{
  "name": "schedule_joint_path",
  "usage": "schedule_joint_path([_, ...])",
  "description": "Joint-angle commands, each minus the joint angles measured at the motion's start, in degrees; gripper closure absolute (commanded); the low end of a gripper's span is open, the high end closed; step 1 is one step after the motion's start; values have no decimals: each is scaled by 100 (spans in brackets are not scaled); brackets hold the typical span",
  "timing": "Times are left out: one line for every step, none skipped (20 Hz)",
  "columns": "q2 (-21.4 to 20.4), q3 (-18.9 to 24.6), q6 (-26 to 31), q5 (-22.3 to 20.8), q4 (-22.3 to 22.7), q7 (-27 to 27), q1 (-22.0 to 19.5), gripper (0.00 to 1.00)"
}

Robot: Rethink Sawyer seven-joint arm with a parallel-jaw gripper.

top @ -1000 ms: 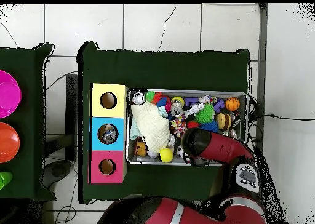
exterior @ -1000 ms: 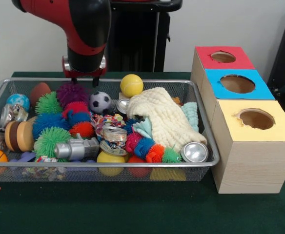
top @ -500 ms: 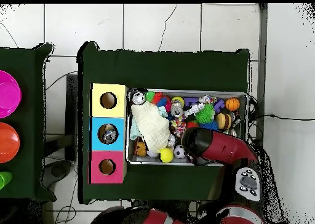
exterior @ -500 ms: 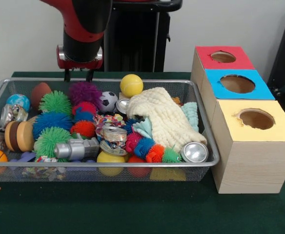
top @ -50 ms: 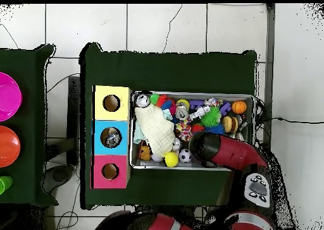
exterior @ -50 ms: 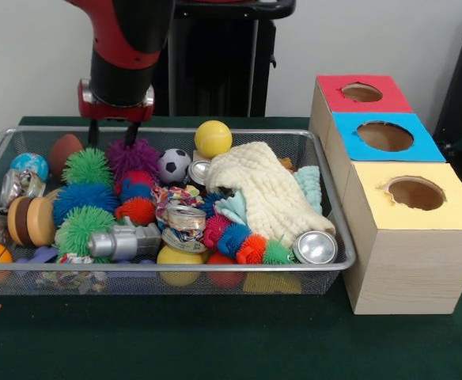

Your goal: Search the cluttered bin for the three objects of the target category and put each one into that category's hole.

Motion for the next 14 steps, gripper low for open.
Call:
schedule_joint_path([463,680,-425,240,-68,1139,-336,0])
schedule_joint_path([575,744,-345,279,-184,1079,-378,0])
schedule_joint_path([583,819,-354,297,-167,1023,-427,0])
schedule_joint_path([658,845,-413,295,-206,1013,-444,0])
schedule_joint_path([650,906,-445,312,-174,987,-483,0])
schedule_joint_path([655,962,-438,317,-168,934,-542,0])
schedule_joint_path([636,1084,-461,333,-112,859,-635,0])
schedule_joint_path([663,1194,-431,346,-121,781,-719,0])
schedule_joint_path([672,1262,-359,343,-119,717,-768,0])
schedule_joint_path([724,1288,-235,338,-190,679,-783,0])
schedule_joint_path([736,1285,-139,323,-219,670,-779,0])
schedule_joint_path([750,1280,-20,319,-269,669,-773,0])
schedule_joint_path([725,1306,23,312,-257,659,-791,0])
schedule_joint_path([700,1333,65,306,-246,649,-810,0])
